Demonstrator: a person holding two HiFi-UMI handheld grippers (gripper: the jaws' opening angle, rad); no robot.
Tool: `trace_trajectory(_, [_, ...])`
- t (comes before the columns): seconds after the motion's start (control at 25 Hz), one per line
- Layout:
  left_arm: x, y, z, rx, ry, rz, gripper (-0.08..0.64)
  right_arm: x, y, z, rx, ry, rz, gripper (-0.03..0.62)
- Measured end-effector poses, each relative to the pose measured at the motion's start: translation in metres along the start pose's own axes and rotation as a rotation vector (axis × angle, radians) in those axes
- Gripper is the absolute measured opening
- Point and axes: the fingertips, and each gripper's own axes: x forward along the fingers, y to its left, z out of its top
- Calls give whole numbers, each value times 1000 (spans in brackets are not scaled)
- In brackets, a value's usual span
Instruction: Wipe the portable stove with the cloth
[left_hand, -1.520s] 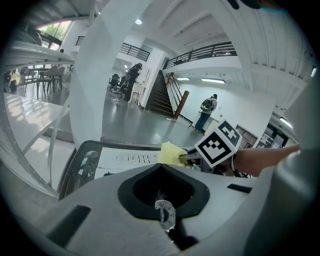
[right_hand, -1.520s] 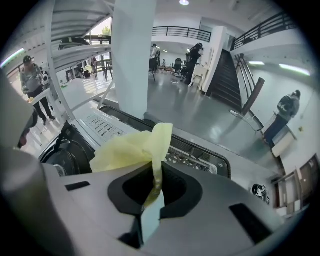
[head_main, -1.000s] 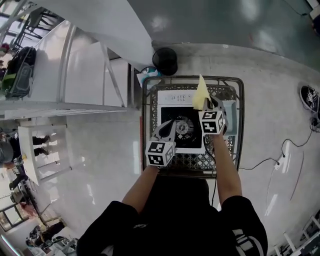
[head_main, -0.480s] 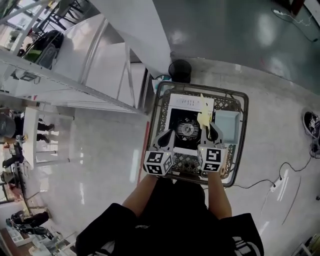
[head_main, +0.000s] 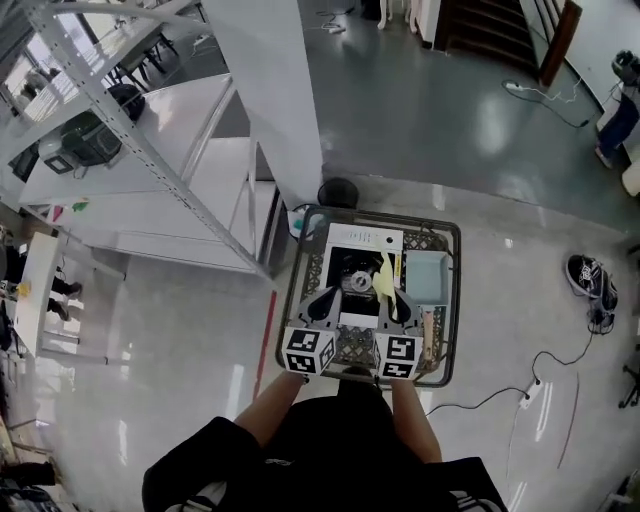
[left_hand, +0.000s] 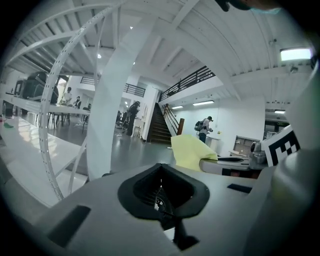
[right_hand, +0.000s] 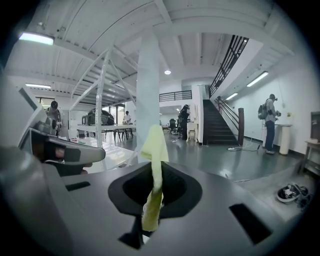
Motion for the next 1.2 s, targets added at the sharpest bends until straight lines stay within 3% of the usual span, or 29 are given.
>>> trace_trajectory(0.28, [-89,-21,5,56,-86,-41,16,-85,36,8,-33,-66,-71,18])
trace_trajectory(0.48, [-159,-30,-5,50,-107,-51,15,-157,69,-1,-32,-77,-104,17])
trace_trajectory(0.8, [-189,-65,-7,54,-107,-88,17,-207,70,7,-46,-67,-127,17])
trace_trajectory(1.0, [-197,-87,5,59,-111,-91,15,-223,72,28,-67,-76,-93,16])
trace_trajectory(1.2, [-195,-103,4,48,-127,-88,15,-235,62,24,-60,-83,-90,16])
